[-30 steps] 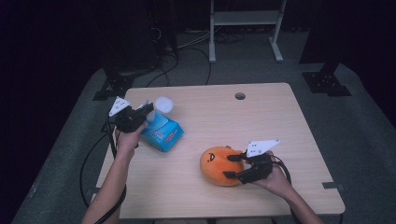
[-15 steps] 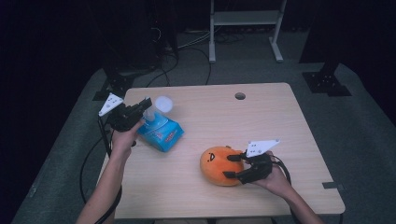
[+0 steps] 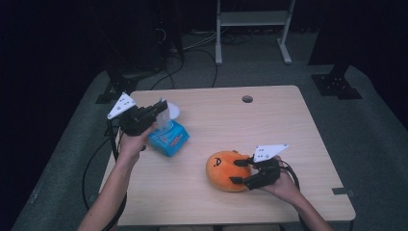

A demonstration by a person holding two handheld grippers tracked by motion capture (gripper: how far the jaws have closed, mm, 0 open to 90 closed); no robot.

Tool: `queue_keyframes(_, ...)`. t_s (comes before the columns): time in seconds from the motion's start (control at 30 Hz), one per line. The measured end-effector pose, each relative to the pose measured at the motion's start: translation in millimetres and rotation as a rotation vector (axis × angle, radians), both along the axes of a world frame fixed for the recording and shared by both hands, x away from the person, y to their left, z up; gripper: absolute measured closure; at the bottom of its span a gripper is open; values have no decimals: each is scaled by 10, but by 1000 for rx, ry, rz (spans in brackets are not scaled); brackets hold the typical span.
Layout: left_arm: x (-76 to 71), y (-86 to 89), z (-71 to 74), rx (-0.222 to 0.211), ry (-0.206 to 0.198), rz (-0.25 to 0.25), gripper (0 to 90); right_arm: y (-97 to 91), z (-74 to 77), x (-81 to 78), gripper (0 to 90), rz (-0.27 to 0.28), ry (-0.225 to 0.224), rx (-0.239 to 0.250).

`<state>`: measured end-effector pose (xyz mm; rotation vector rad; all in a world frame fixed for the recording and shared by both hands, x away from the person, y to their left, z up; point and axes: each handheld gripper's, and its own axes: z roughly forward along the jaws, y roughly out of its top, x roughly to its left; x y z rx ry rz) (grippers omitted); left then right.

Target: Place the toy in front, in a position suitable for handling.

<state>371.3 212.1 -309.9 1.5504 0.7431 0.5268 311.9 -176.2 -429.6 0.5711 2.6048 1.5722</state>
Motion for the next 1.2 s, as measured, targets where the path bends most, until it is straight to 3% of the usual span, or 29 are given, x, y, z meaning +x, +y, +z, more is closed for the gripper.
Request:
queue_keyframes(0.3,-79,-305,31,27,11,-123,892,3,-2,-5,340,1,-5,0)
queue_keyframes(0.37,-128,-432,11,34,17,-171,892,2,-1,-6,339,0,-3,0)
queue_keyframes(0.4,-128,-432,11,34,17,-171,891,2,-1,-6,339,0,-3,0)
queue_keyframes(0.43,-167,-524,-9,43,18,-208,891,-1,4,-8,337,-6,-1,3)
queue_keyframes(0.53,-221,-619,-25,51,17,-244,889,-18,27,-10,341,-23,-5,15)
queue_keyframes(0.57,-281,-713,-35,56,19,-282,888,-54,70,-7,348,-38,-1,39)
queue_keyframes(0.6,-281,-713,-35,56,19,-282,887,-80,97,-9,348,-49,-8,49)
queue_keyframes(0.67,-381,-857,-28,74,12,-341,886,-137,154,-11,345,-61,-8,72)
queue_keyframes(0.7,-381,-857,-28,74,12,-341,885,-165,178,-9,343,-69,-18,81)
queue_keyframes(0.73,-447,-956,-19,90,5,-384,884,-193,203,-10,339,-75,-22,89)
queue_keyframes(0.77,-447,-956,-19,90,5,-384,882,-193,203,-10,339,-75,-22,89)
queue_keyframes(0.83,-550,-1100,-23,109,6,-443,878,-250,272,-16,333,-93,-42,115)
queue_keyframes(0.93,-613,-1181,-35,122,8,-478,874,-246,320,-19,326,-101,-66,122)
queue_keyframes(1.0,-691,-1276,-66,145,12,-520,871,-175,390,-17,302,-106,-114,121)
queue_keyframes(1.13,-748,-1347,-121,170,24,-562,871,-37,439,-22,281,-111,-185,96)
queue_keyframes(1.2,-755,-1361,-136,171,27,-571,871,-4,439,-20,281,-112,-198,90)
